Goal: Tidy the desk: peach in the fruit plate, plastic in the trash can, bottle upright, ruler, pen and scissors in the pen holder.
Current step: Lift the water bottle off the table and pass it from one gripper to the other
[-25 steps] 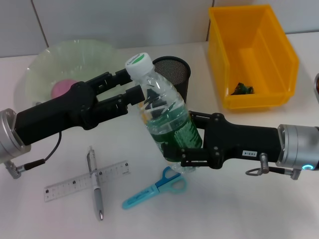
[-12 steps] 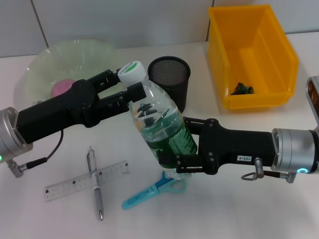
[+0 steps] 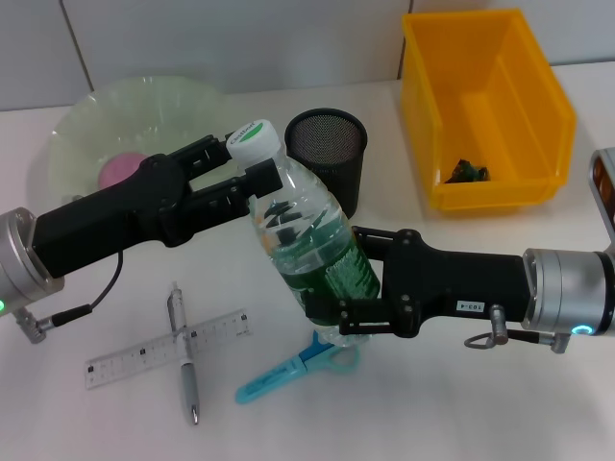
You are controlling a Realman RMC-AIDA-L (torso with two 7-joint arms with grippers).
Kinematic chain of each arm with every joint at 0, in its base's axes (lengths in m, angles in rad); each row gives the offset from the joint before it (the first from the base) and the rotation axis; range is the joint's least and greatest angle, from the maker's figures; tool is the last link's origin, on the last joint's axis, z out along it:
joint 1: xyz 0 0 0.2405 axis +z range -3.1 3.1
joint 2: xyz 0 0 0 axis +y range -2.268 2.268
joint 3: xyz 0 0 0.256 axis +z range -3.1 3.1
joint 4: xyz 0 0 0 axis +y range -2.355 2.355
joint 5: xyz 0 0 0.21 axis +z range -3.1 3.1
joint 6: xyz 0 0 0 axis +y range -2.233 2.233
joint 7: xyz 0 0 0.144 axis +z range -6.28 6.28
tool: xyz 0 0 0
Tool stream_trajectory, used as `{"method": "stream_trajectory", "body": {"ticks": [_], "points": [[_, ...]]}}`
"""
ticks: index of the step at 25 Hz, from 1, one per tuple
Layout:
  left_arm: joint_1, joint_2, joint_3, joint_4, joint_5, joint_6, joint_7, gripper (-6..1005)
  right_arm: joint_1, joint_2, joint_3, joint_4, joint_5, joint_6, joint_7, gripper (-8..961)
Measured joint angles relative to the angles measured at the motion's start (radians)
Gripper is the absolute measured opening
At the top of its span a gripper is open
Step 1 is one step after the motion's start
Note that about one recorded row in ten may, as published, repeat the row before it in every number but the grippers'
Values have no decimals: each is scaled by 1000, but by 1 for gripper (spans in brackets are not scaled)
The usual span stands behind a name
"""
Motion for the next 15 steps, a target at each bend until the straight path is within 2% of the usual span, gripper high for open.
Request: {"method": "stream_trajectory", "body": {"ticks": [8,14,15], "points": [[1,0,0,-1,0,0,-3,790,12,1,0,20,0,-5,-1,772],[2,0,0,-4,0,3,-6,584,14,1,0,23,0,-6,-2,771],[2,0,0,-4,0,3,-6,581,14,1,0,23,0,-7,-2,771]]}}
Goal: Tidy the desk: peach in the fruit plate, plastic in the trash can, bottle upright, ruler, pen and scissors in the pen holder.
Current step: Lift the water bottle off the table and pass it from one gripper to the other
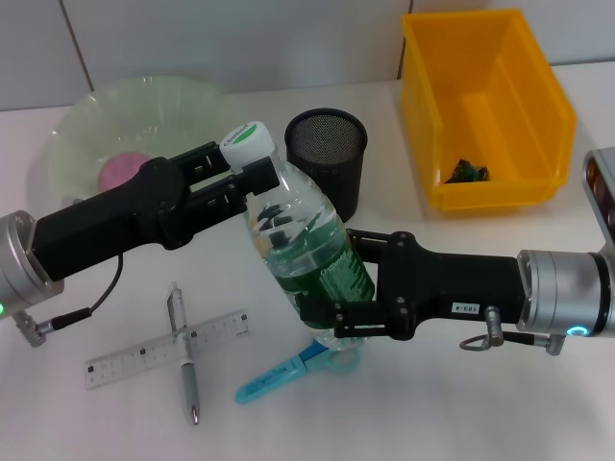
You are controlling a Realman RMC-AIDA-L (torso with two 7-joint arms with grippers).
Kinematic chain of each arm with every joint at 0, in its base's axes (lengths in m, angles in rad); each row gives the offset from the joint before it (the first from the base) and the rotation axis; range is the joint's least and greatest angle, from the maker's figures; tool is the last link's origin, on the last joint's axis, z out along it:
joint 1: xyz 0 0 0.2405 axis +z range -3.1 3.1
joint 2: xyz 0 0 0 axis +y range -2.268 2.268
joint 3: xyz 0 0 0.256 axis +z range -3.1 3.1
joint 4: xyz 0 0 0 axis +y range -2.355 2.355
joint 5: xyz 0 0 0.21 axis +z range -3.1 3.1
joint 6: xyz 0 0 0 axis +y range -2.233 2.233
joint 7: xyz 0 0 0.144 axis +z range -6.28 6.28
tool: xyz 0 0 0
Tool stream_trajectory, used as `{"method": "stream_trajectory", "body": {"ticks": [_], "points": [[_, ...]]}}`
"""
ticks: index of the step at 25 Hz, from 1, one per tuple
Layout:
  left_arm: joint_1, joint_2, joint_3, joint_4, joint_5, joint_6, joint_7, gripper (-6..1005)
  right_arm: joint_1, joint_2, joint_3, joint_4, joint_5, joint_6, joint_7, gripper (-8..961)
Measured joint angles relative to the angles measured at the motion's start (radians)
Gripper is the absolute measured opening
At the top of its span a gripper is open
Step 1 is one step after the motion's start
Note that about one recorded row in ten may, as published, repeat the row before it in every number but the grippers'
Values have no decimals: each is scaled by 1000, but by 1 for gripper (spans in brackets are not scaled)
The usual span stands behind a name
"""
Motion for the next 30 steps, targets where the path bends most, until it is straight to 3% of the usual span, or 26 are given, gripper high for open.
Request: {"method": "stream_trajectory", "body": {"ticks": [9,15,30], "points": [[2,0,0,-12,-8,6,-8,555,0,0,-2,2,0,-1,0,772],[3,0,0,-15,-9,9,-8,440,0,0,-2,4,1,-4,0,772],[3,0,0,-25,-16,19,-8,440,11,-2,-22,11,3,-3,2,772]]}}
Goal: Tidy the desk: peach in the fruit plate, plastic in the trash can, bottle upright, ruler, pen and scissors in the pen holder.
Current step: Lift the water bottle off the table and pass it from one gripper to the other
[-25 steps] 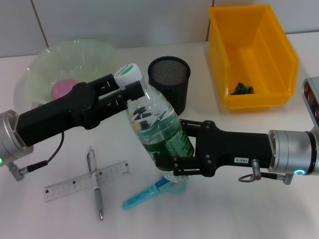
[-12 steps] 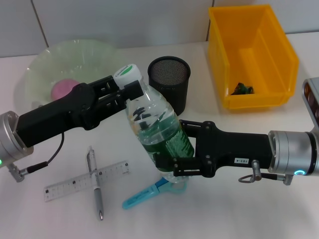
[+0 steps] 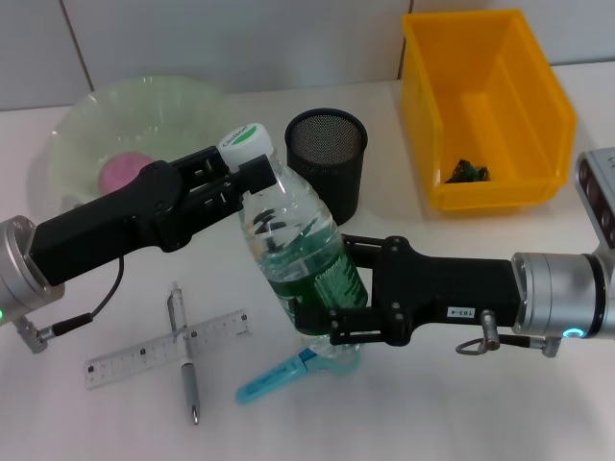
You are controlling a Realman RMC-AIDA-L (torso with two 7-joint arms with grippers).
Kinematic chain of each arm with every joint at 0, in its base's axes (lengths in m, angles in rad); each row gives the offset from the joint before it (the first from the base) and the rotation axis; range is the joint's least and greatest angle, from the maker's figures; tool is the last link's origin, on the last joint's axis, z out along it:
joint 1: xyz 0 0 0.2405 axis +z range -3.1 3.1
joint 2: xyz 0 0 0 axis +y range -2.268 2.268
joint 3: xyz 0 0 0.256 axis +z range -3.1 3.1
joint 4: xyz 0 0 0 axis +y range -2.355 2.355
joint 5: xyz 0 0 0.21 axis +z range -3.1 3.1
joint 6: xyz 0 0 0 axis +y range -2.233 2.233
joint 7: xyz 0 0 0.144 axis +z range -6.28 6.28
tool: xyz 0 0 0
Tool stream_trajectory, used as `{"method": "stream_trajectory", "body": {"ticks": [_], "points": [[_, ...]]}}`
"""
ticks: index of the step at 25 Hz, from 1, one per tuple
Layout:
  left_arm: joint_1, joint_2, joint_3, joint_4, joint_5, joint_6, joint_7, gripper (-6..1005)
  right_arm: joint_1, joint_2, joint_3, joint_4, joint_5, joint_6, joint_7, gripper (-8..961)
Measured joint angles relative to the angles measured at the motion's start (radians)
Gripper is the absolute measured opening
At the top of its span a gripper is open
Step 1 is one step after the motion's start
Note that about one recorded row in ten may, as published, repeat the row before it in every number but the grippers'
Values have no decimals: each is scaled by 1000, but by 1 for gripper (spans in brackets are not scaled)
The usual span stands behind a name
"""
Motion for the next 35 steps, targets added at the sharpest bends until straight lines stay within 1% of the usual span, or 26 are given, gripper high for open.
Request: {"method": "stream_trajectory", "body": {"ticks": [35], "points": [[-4,0,14,-1,-7,6,-5,440,-9,-8,5,-7,-11,0,5,802]]}}
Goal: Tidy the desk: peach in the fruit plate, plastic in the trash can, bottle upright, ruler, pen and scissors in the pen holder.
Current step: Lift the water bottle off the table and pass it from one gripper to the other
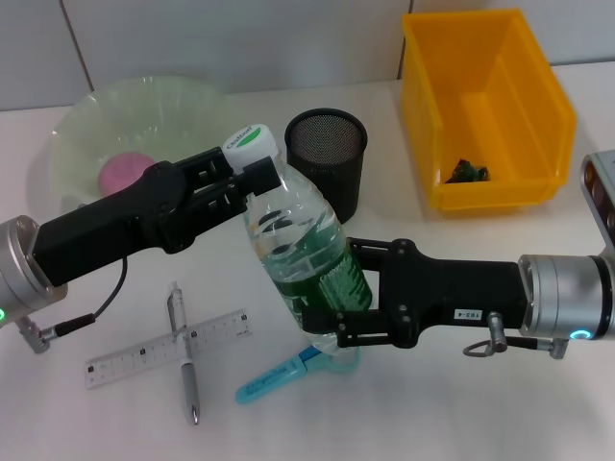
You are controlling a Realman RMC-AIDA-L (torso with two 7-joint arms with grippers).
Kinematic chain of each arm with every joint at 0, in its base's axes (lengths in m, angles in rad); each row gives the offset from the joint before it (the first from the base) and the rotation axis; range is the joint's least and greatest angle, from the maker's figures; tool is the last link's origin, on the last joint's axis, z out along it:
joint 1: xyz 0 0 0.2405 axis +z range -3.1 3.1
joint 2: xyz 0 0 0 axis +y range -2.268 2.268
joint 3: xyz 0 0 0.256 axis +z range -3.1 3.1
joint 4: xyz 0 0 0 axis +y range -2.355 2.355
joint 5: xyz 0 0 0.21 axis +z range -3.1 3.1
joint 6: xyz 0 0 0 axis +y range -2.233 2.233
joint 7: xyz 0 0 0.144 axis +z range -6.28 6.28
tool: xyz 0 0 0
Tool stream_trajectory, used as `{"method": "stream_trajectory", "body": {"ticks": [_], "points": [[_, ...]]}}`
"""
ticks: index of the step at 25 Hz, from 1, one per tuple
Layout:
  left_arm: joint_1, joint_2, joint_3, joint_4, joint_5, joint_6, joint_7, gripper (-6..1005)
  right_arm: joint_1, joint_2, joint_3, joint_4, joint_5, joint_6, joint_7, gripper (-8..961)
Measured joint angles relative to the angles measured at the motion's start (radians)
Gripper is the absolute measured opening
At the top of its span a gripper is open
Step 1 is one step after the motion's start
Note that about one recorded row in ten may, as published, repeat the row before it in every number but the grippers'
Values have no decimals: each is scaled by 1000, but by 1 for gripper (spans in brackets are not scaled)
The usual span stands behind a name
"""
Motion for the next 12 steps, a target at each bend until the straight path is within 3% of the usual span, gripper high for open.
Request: {"method": "stream_trajectory", "body": {"ticks": [12], "points": [[0,0,9,0,1,0,0,441,12,-1,-1,-6,-30,3,9,813]]}}
